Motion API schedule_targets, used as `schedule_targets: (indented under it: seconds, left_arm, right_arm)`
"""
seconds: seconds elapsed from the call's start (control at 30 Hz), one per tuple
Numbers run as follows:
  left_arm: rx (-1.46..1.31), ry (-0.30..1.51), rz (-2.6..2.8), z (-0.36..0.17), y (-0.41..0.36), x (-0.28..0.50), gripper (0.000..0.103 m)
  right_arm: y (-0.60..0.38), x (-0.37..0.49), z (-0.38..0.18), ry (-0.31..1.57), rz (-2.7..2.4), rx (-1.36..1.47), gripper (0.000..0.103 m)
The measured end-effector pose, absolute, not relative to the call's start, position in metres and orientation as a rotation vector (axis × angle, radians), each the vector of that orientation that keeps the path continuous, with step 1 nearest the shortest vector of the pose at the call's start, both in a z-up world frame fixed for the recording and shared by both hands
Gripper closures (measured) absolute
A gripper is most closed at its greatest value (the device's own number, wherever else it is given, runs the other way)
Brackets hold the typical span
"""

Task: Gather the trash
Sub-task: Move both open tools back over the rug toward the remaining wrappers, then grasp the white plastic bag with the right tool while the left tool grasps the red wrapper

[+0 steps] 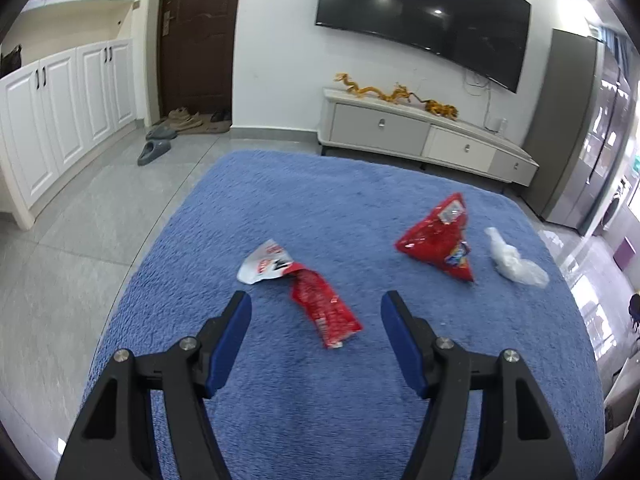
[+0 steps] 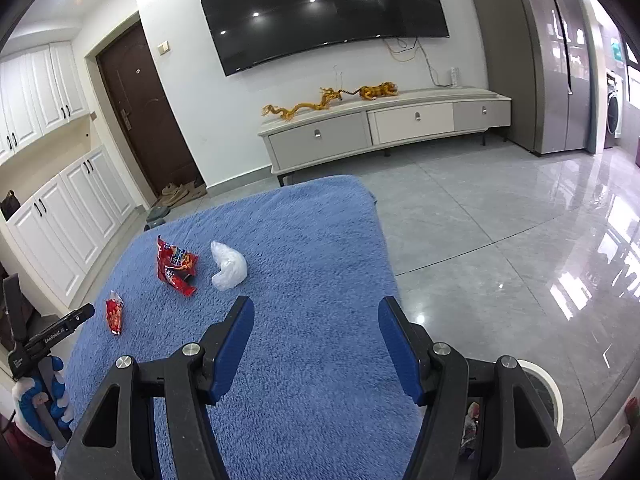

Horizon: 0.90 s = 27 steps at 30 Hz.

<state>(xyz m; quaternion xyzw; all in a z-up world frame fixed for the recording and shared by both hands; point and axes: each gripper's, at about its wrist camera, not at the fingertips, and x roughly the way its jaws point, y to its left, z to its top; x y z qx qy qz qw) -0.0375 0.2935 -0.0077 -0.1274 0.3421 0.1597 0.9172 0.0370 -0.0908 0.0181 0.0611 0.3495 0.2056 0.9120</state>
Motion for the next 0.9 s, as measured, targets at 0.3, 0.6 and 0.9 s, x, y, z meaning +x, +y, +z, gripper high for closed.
schedule_targets:
  seconds: [0.3,0.6,0.9]
  left_arm:
    - [-0.282,0.740,0.350,-0.021,0.306,-0.037,0.037]
    - [-0.393,0.758,0.250,-0.031,0.311,-0.015,0.037]
    - [-0.467,0.793,0.263,-0.054,0.328,0.025,0.038]
  right_arm:
    - [-0.074,0.049,0.005,0.758,0.455,0.120,0.041]
    - [-0.075,0.055,-0.004,0.780,0.458,0.126,0.041]
    - [-0.068,0.062,-0.010,0.793,0.472,0.117,0.041]
